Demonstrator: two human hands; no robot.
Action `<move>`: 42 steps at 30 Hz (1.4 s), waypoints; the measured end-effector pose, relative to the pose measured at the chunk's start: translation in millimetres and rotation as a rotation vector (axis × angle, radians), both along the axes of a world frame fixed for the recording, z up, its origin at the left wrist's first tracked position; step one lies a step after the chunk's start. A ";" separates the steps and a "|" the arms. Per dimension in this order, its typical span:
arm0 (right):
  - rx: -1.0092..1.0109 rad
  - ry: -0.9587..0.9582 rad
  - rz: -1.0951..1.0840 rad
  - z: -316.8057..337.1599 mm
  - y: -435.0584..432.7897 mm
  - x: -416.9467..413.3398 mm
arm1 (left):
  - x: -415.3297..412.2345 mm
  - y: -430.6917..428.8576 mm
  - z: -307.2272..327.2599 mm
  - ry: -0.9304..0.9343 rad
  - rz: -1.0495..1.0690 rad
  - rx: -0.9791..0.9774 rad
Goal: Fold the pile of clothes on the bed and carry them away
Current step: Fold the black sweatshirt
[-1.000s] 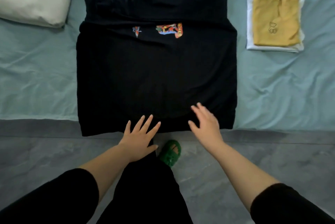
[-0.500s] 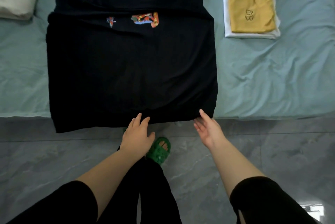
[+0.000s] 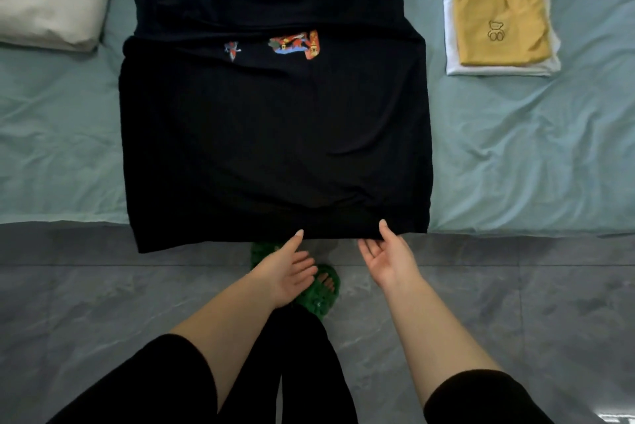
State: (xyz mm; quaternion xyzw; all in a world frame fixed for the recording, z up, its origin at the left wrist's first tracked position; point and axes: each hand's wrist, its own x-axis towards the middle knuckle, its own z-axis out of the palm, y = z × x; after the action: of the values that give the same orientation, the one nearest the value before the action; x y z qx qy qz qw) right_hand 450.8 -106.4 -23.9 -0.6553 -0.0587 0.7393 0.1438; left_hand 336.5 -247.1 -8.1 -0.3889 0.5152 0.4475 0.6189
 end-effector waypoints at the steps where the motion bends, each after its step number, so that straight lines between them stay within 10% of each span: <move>1: -0.001 0.002 -0.003 0.2 -0.7 -1.3 | 0.6 1.7 -3.9 -0.032 0.077 0.041; 9: -0.036 -0.006 -0.061 2.8 -16.5 -21.2 | -13.9 11.5 -10.1 0.042 0.684 0.023; 20: -0.106 -0.009 -0.077 0.2 -33.1 -53.3 | -57.8 -33.8 -7.0 0.038 0.866 -0.144; 27: -0.009 -0.162 0.076 3.7 -25.5 -17.2 | -50.3 -58.0 -5.7 0.105 0.608 -0.257; 42: -0.014 -0.222 0.174 32.9 6.7 -65.0 | -97.1 -50.1 11.8 0.030 0.855 -0.098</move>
State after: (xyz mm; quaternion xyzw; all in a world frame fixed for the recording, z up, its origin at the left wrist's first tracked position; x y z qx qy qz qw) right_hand 385.8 -99.7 9.1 -0.7265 -0.1257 0.6722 0.0675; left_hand 239.4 -297.3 3.7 -0.5899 0.3373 0.6444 0.3507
